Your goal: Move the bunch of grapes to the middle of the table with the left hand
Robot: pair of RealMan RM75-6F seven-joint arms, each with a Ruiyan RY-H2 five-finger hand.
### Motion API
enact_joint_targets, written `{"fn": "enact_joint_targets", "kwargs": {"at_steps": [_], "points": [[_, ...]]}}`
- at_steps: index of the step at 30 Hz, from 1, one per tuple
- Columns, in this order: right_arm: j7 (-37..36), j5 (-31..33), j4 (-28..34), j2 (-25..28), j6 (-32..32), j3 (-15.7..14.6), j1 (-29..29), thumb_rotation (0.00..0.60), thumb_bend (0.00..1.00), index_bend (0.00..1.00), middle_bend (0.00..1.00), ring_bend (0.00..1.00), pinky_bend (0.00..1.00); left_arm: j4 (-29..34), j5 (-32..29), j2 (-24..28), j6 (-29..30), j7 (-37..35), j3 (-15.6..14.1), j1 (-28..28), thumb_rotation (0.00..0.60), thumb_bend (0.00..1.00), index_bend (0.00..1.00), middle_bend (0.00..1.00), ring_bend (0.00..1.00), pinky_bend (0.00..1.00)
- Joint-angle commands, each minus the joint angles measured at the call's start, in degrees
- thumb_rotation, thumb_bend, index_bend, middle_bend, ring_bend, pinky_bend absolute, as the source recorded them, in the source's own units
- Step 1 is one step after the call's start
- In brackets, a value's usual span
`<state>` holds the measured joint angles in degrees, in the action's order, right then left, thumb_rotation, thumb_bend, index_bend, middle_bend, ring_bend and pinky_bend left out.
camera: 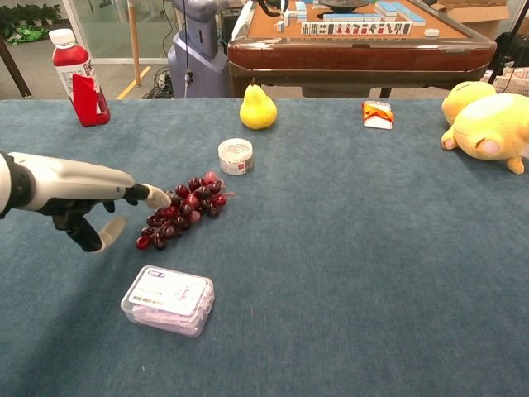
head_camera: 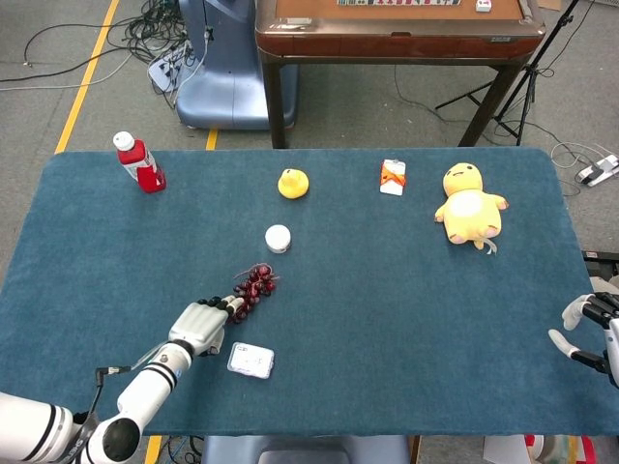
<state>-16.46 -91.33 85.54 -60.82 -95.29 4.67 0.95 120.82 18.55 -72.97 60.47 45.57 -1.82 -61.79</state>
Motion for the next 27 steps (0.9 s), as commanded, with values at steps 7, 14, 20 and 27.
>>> {"fn": "enact_joint_targets", "kwargs": {"at_steps": [7,14,20,27], "points": [[-0.6,-0.5,-0.3,0.0,-0.5,-0.1,-0.1,0.600,0.13,0.66,0.56,0.41,0.43,1.0,-0.1,-0.5,-2.8,-1.9,1.0,-1.7,0.600,0.76,0.01,0.00,0.08,0.15],[-0.6,-0.3,-0.3,0.0,-0.2,-0.1,0.0,0.600,0.13,0.66,0.56,0.41,0.43,1.4,2.8,0.1,-7.8,-7.2,2.2,-1.2,0.600,0.76,0.01,0.00,0.08,0.15],[-0.9,-0.3,-0.4,0.0,-0.4,0.0,0.0,0.600,0.13,0.66,0.56,0.41,0.43,1.3,8.0,2.9,-14.2,-15.0,3.7,0.8,0.600,0.76,0.01,0.00,0.08,0.15],[-1.0,-0.3,-0.4,0.1,-0.3,0.0,0.0,0.600,0.13,0.66,0.56,0.41,0.43,3.2,17.6,5.3,-8.7,-17.0,1.7,5.1,0.600,0.76,0.01,0.00,0.08,0.15]]}}
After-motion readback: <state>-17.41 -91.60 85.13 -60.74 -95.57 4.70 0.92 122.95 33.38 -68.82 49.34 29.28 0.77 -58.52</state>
